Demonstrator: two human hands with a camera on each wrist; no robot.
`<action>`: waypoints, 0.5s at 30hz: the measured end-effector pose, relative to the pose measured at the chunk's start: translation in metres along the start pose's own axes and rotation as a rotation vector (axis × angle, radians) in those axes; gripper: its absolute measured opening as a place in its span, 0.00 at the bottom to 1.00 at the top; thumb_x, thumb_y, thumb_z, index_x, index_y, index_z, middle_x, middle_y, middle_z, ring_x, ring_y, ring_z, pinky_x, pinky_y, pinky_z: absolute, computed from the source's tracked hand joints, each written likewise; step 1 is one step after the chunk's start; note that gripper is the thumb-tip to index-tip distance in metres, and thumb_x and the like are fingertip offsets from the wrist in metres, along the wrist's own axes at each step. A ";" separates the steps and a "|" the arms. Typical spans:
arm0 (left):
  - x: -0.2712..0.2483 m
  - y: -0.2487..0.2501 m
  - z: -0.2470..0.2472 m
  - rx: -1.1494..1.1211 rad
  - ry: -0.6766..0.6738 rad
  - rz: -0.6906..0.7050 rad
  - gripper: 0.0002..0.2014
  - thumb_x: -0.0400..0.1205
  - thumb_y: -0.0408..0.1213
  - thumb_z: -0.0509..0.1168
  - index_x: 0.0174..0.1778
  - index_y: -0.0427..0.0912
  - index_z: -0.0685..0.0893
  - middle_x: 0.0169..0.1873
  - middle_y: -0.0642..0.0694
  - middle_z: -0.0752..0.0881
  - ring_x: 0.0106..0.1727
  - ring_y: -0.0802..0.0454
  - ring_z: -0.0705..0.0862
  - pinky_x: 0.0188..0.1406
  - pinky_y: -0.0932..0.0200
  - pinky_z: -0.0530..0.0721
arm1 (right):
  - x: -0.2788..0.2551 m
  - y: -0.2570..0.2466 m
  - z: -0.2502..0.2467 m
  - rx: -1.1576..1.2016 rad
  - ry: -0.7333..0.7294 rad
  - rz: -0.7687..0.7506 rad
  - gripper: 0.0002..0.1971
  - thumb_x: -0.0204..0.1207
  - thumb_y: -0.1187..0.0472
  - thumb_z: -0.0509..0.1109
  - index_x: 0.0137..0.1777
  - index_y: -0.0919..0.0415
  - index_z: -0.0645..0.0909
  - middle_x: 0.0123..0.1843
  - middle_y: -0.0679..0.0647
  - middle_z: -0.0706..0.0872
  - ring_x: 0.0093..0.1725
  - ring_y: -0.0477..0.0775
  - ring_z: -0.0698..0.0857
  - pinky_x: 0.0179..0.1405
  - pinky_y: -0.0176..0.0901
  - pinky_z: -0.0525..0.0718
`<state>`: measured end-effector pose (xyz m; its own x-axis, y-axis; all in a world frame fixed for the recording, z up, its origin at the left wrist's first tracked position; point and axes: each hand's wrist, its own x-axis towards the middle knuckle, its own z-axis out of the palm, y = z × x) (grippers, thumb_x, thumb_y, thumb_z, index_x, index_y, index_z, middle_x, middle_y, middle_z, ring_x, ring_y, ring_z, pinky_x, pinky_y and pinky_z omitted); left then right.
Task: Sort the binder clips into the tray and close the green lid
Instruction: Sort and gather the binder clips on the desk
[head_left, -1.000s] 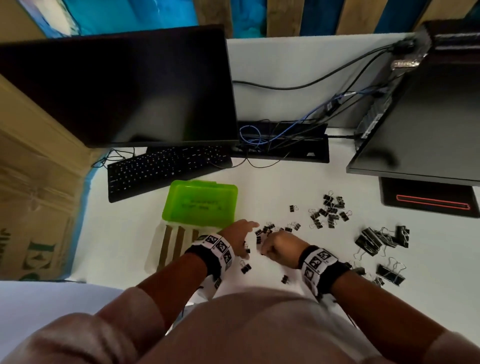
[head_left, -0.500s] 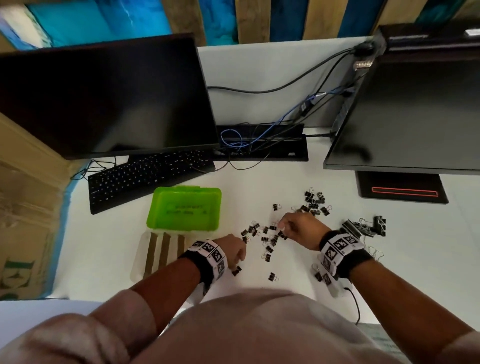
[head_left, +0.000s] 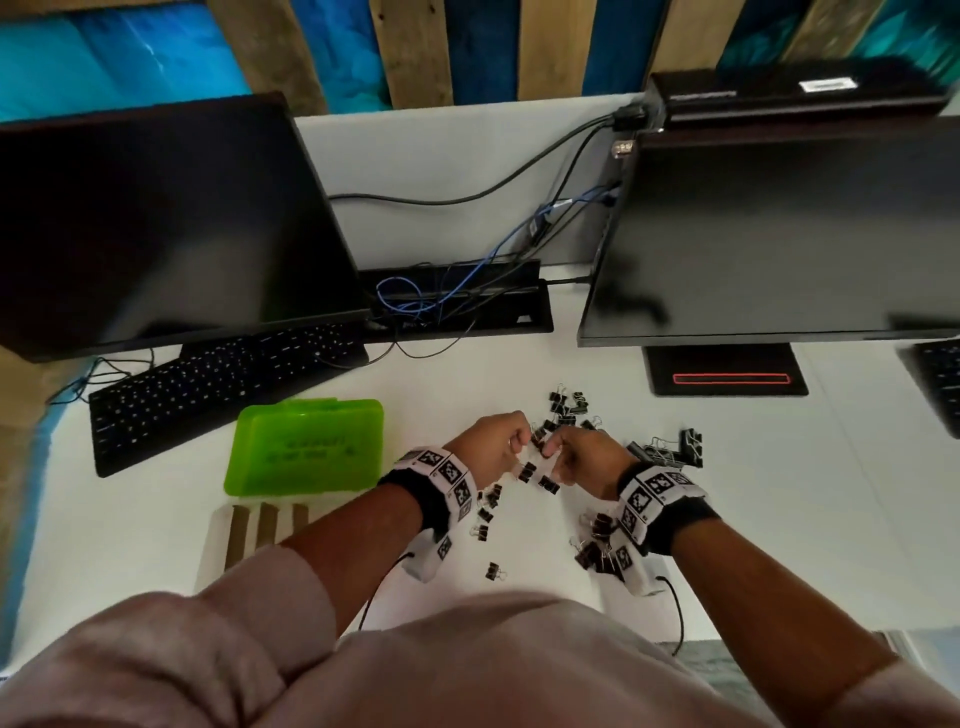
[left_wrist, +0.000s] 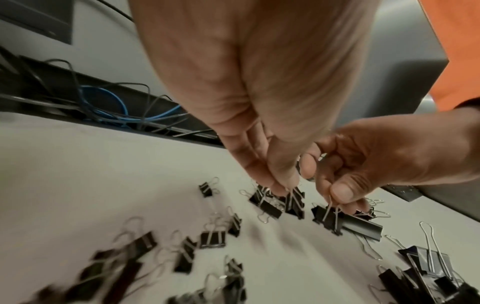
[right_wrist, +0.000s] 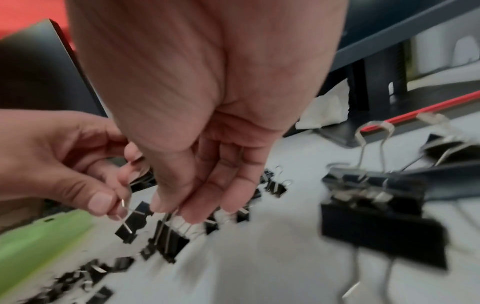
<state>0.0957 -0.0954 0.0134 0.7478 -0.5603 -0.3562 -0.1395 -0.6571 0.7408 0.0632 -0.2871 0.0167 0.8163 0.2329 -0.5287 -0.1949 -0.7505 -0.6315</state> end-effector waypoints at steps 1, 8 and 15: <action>0.007 0.005 0.003 0.011 0.001 0.021 0.15 0.74 0.23 0.66 0.45 0.49 0.74 0.43 0.49 0.78 0.39 0.54 0.78 0.38 0.66 0.77 | -0.001 0.004 -0.007 -0.056 0.025 0.005 0.12 0.72 0.69 0.68 0.51 0.52 0.78 0.43 0.56 0.88 0.42 0.54 0.85 0.47 0.44 0.83; 0.049 0.027 0.012 0.028 -0.046 -0.012 0.15 0.74 0.22 0.65 0.50 0.44 0.74 0.44 0.46 0.75 0.37 0.52 0.77 0.34 0.68 0.75 | 0.006 0.019 -0.031 -0.153 0.075 0.046 0.11 0.74 0.67 0.62 0.53 0.55 0.78 0.47 0.58 0.87 0.45 0.59 0.86 0.49 0.50 0.85; 0.045 -0.013 -0.009 0.273 0.052 -0.109 0.24 0.79 0.23 0.60 0.67 0.53 0.70 0.64 0.51 0.74 0.64 0.52 0.76 0.63 0.53 0.78 | 0.018 0.023 -0.020 -0.116 0.080 -0.030 0.17 0.75 0.73 0.59 0.58 0.56 0.79 0.58 0.57 0.85 0.58 0.58 0.83 0.58 0.45 0.79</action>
<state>0.1373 -0.1077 -0.0069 0.7994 -0.4566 -0.3904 -0.2202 -0.8274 0.5167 0.0840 -0.3126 0.0041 0.8627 0.2097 -0.4603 -0.1091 -0.8114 -0.5742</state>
